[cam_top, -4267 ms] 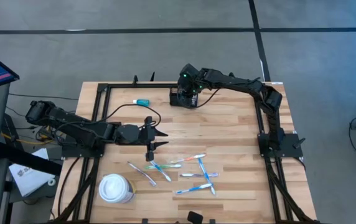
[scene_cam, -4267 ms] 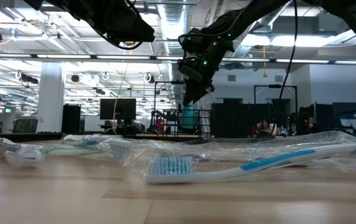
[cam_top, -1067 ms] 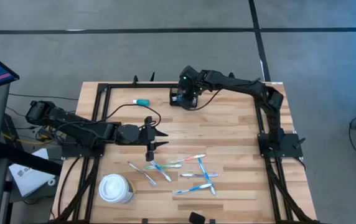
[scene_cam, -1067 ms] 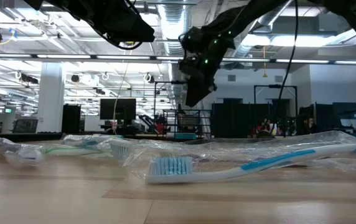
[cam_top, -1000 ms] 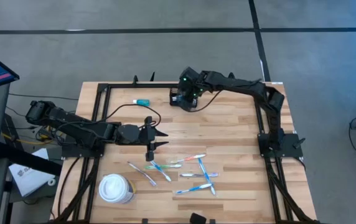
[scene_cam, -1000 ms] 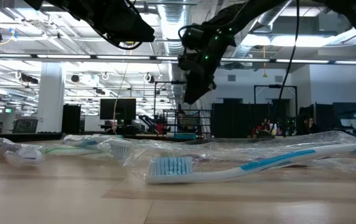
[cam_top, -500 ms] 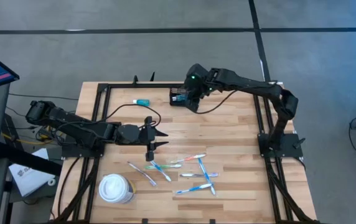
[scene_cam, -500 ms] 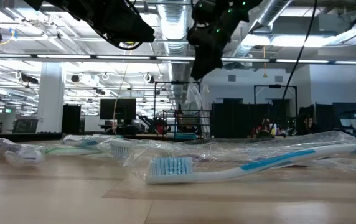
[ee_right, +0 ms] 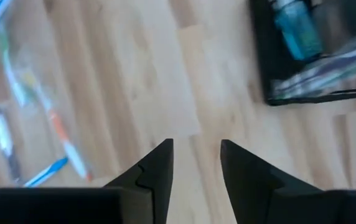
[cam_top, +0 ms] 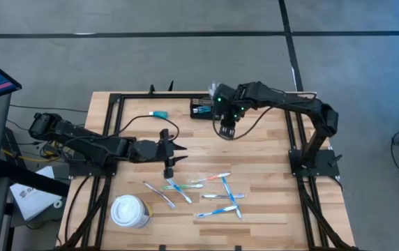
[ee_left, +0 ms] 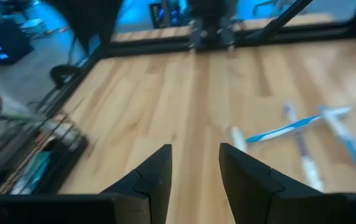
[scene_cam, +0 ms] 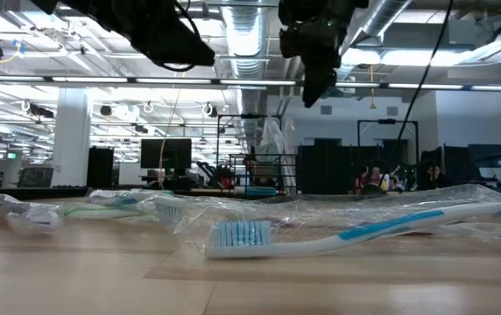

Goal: Pick & Place toothbrushing station
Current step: Put the blue mouthwash into the mesh organizer

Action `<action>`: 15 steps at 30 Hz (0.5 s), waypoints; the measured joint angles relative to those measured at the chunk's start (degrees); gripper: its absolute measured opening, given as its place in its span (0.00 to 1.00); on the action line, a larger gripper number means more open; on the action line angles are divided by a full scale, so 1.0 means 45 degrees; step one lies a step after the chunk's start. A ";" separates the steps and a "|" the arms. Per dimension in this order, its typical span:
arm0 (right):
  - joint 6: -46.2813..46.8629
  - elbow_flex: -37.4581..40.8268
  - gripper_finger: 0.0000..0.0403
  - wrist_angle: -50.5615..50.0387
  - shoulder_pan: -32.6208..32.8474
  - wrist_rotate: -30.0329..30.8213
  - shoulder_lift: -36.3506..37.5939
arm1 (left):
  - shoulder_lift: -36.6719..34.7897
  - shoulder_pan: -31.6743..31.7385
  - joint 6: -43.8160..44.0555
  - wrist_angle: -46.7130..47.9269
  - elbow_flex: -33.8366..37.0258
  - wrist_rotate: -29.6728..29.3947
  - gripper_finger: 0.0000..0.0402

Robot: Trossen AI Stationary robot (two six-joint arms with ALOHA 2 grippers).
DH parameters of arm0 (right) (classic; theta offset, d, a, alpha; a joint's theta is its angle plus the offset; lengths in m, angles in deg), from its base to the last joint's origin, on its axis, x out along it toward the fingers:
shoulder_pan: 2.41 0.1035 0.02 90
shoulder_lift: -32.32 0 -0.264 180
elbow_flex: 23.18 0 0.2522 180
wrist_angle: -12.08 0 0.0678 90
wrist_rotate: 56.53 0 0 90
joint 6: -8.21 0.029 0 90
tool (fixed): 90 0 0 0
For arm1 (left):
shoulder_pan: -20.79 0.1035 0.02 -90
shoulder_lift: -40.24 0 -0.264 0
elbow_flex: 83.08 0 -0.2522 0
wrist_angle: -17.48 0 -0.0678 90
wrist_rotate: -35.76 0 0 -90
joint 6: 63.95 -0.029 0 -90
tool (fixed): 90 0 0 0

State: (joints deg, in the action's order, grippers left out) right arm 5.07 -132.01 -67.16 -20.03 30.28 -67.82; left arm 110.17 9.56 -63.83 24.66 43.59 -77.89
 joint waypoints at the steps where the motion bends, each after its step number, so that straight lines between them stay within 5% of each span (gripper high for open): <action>1: 0.0000 0.0000 0.30 -0.0114 0.0168 -0.0011 0.0003 | 0.0000 0.0053 0.0004 0.0201 0.0000 -0.0216 0.31; 15: 0.0005 0.0100 0.26 -0.0178 0.2148 -0.0572 0.0021 | -0.0005 0.2072 0.0069 0.1398 0.0421 -0.0513 0.31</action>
State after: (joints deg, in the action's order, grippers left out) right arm 5.10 -131.56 -67.96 -10.37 27.71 -67.73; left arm 110.15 18.88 -63.52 30.95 45.48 -80.20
